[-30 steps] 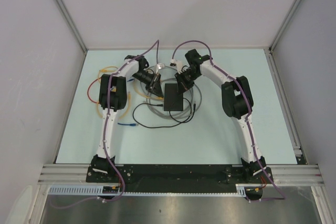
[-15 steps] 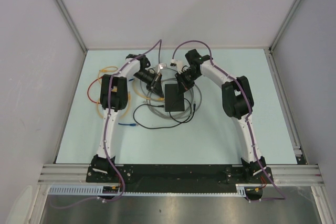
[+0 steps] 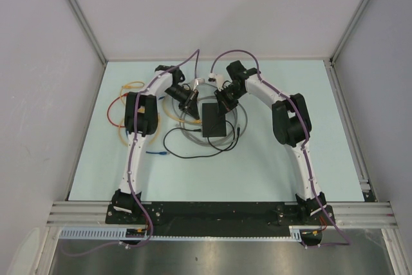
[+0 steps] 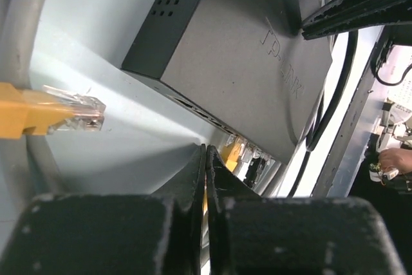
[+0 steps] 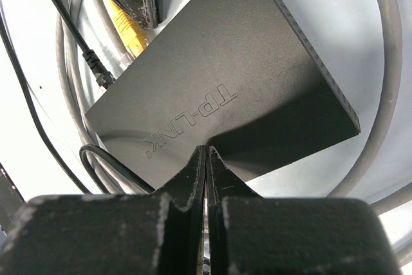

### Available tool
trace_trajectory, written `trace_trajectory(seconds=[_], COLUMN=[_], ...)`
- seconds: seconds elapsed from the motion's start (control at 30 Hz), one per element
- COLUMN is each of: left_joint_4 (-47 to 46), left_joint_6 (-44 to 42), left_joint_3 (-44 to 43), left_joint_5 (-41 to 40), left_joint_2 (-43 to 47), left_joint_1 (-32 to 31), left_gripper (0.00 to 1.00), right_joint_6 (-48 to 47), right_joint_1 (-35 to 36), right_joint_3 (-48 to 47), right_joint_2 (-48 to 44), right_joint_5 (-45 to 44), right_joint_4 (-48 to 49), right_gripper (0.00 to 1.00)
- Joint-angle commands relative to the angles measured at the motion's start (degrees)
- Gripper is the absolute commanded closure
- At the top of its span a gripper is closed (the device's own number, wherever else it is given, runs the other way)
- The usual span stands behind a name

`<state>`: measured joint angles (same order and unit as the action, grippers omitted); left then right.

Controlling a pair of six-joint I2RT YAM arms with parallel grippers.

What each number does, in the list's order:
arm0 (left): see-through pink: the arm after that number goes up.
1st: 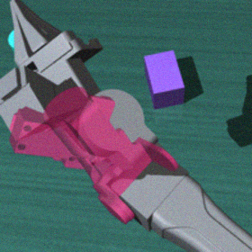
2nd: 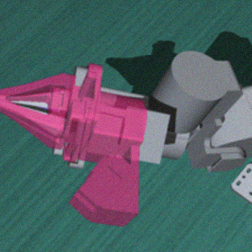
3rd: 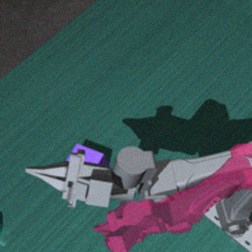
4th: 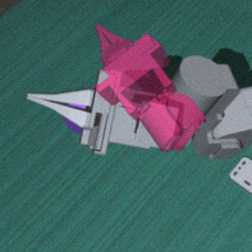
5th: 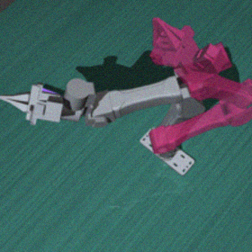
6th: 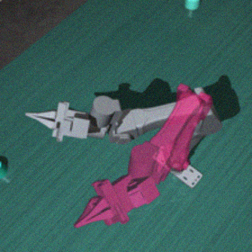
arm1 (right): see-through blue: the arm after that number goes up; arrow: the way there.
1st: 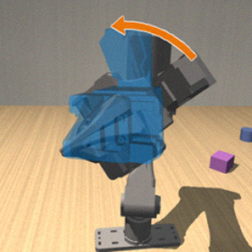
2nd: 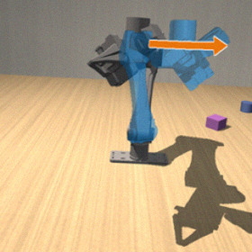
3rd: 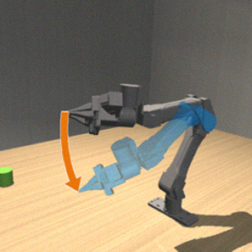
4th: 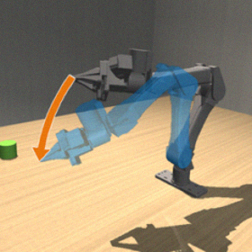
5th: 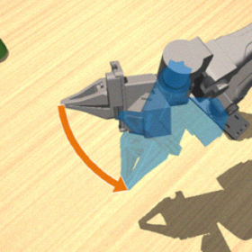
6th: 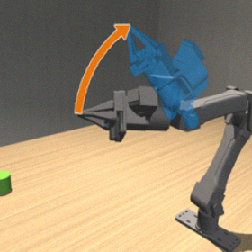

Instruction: Pull the plug from the switch port

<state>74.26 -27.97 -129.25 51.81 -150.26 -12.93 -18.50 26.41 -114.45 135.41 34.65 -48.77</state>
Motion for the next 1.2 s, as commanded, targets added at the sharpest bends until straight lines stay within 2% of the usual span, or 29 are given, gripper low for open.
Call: trace_trajectory(seconds=[0.0,0.1,0.2,0.33,0.5,0.83,0.97,1.17], left_joint_4=[-1.65,-4.11,-3.78,0.00,3.69,7.92,8.62,9.68], left_joint_6=[-1.05,2.47,3.54,-1.20,-6.39,-10.70,-10.88,-11.23], left_joint_3=[-1.44,-1.53,-1.44,-0.65,-0.30,-1.44,-1.79,-2.50], left_joint_5=[-3.03,-1.02,3.64,6.11,3.65,1.72,0.75,0.39], left_joint_2=[-0.65,-0.74,-1.09,-1.71,-2.23,-3.73,-4.17,-4.78], left_joint_1=[0.62,1.93,2.64,2.47,0.98,-2.80,-3.51,-3.33], left_gripper=[0.81,0.62,0.58,0.58,0.58,0.61,0.68,0.66], right_joint_6=[-2.94,-2.94,-2.94,-3.03,-3.03,-3.03,-3.03,-3.03], right_joint_1=[0.31,0.30,0.30,0.22,0.39,0.30,0.39,0.30], right_joint_3=[3.36,3.45,3.62,4.15,4.06,4.33,4.33,4.50], right_joint_2=[3.98,3.89,3.89,3.72,3.89,3.98,3.89,3.80], right_joint_5=[-10.66,-10.75,-10.84,-11.19,-11.45,-11.63,-11.63,-11.63], right_joint_4=[-2.64,-2.64,-2.64,-2.55,-2.47,-2.55,-2.38,-2.38], right_gripper=[1.00,1.00,1.00,1.00,1.00,1.00,1.00,1.00])
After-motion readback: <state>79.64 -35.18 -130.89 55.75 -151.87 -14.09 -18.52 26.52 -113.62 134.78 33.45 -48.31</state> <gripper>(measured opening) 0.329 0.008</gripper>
